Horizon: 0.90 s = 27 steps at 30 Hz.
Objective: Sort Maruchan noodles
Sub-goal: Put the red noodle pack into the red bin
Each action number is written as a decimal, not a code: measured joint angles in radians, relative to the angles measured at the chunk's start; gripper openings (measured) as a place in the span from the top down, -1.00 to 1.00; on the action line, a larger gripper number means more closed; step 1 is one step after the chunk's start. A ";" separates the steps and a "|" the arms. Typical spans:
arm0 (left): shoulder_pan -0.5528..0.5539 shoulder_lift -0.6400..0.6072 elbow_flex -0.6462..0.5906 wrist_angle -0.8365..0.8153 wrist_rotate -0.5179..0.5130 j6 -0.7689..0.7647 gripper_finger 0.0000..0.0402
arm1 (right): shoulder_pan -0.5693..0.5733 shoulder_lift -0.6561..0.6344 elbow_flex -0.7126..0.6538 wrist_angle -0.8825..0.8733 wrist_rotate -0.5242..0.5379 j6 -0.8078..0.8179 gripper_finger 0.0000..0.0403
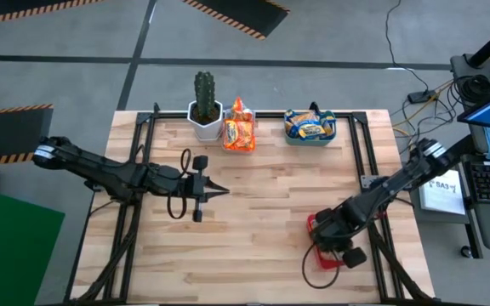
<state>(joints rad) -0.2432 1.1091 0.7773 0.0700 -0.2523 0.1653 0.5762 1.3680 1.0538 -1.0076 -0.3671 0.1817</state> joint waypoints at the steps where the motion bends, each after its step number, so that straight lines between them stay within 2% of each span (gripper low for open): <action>1: 0.000 0.000 0.000 0.000 0.000 0.000 1.00 | 0.000 0.009 0.002 -0.001 0.001 0.001 0.92; 7: 0.000 0.000 0.000 0.001 0.000 0.001 1.00 | -0.001 0.041 0.003 -0.006 0.108 0.160 0.78; 19: 0.000 -0.001 0.000 -0.001 0.000 0.002 1.00 | -0.001 -0.042 0.004 -0.028 0.135 0.323 0.35; 23: 0.000 -0.014 0.000 -0.020 0.000 0.007 1.00 | 0.000 -0.090 0.016 -0.070 0.133 0.407 0.32; 27: 0.000 -0.034 0.000 -0.035 0.000 0.010 1.00 | 0.005 -0.143 0.022 -0.061 0.134 0.432 0.41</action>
<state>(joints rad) -0.2432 1.0748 0.7773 0.0345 -0.2523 0.1749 0.5808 1.2245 1.0756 -1.0682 -0.2329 0.6134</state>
